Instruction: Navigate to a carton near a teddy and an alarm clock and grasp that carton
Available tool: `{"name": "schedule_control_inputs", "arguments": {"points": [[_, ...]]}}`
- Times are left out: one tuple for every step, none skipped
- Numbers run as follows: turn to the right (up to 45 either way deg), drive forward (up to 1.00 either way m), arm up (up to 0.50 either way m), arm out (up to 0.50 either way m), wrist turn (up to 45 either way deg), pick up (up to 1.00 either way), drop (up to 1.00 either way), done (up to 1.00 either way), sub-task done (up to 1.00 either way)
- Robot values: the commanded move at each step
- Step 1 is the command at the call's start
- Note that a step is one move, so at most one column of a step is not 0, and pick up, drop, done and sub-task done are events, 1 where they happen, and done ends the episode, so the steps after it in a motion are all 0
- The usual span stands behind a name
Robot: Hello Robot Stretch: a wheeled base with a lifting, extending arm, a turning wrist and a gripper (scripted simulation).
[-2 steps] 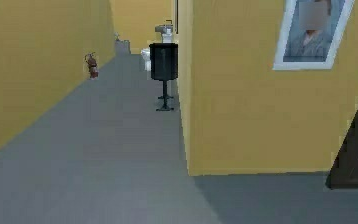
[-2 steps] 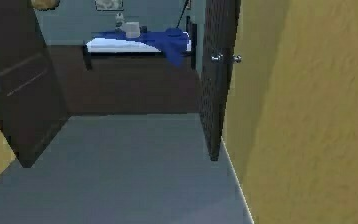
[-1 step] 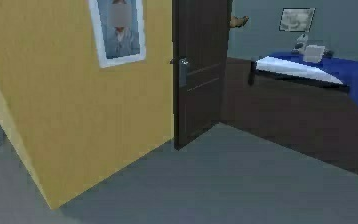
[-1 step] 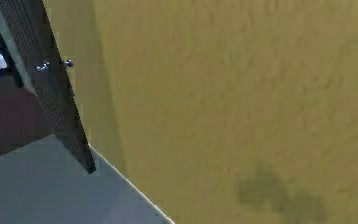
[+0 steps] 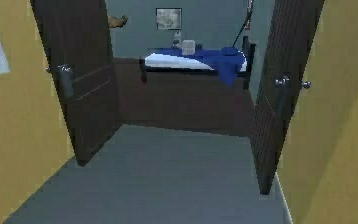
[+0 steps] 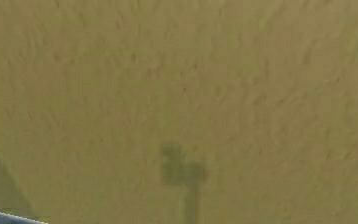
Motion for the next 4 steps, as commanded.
{"name": "schedule_control_inputs", "arguments": {"points": [[0.0, 1.0, 0.0, 0.0, 0.0, 0.0, 0.0, 0.0, 0.0], [0.0, 1.0, 0.0, 0.0, 0.0, 0.0, 0.0, 0.0, 0.0], [6.0, 0.0, 0.0, 0.0, 0.0, 0.0, 0.0, 0.0, 0.0], [0.0, 0.55, 0.0, 0.0, 0.0, 0.0, 0.0, 0.0, 0.0]]}}
